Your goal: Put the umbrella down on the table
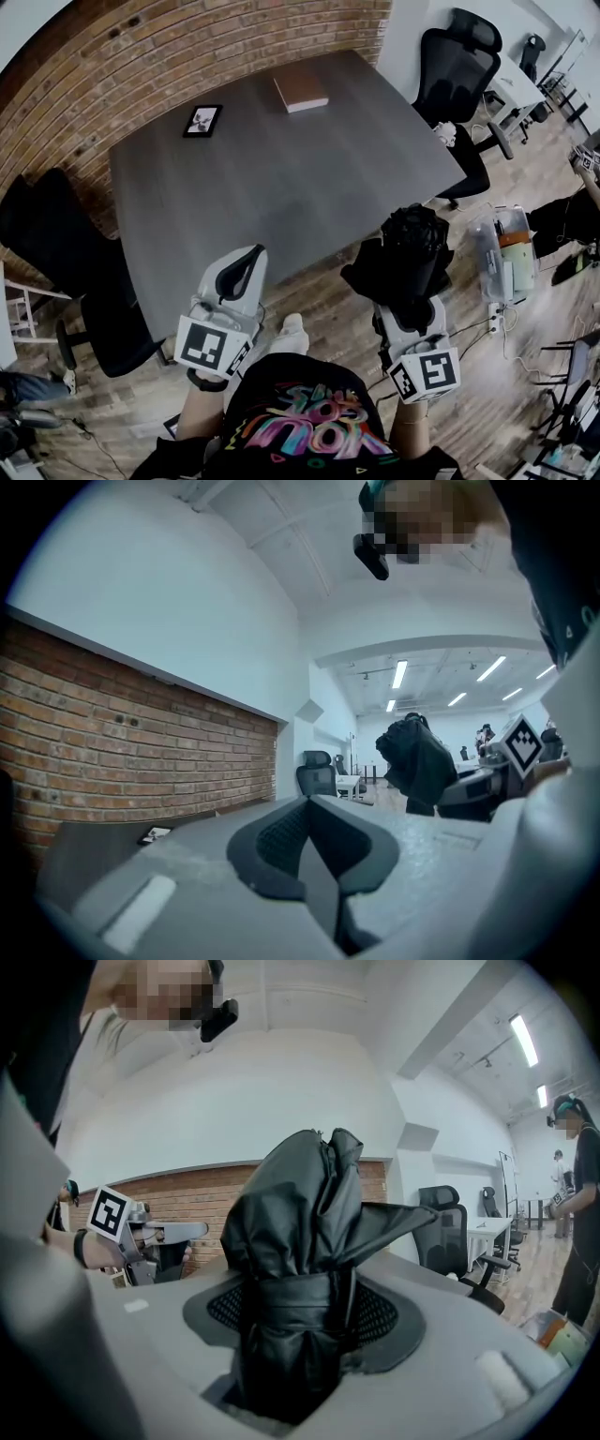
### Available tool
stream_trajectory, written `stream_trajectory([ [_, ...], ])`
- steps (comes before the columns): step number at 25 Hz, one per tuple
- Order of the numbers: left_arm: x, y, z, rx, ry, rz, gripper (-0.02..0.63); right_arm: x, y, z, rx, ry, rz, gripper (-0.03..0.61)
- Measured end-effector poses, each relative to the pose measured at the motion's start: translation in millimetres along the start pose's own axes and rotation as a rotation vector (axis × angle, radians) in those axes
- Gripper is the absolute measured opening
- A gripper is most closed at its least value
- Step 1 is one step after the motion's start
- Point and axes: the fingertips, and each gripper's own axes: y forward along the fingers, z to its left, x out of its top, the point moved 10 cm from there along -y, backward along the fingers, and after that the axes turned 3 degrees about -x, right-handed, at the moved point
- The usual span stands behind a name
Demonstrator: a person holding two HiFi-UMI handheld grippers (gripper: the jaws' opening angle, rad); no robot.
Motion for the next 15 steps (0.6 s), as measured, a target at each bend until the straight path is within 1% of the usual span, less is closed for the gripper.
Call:
stream_trajectory([
  [4,-2.4,22.9,39.8,-0.014,-0.003,-0.005,-0.002,5.4,44.7,4.2,-0.023,-0.012,0.007,0.259],
  [11,-9.1,47.7,77.0,-0.014,-0.025,-0.010,-0.002,9.8,89.0,3.2,-0.029,0.022,0.021,0.259],
  [15,-17.1,62.3,94.6,0.011,-0.047,0.002,-0.002,12.3,119.3,-8.6,-0.028,0.035,0.040,0.259],
])
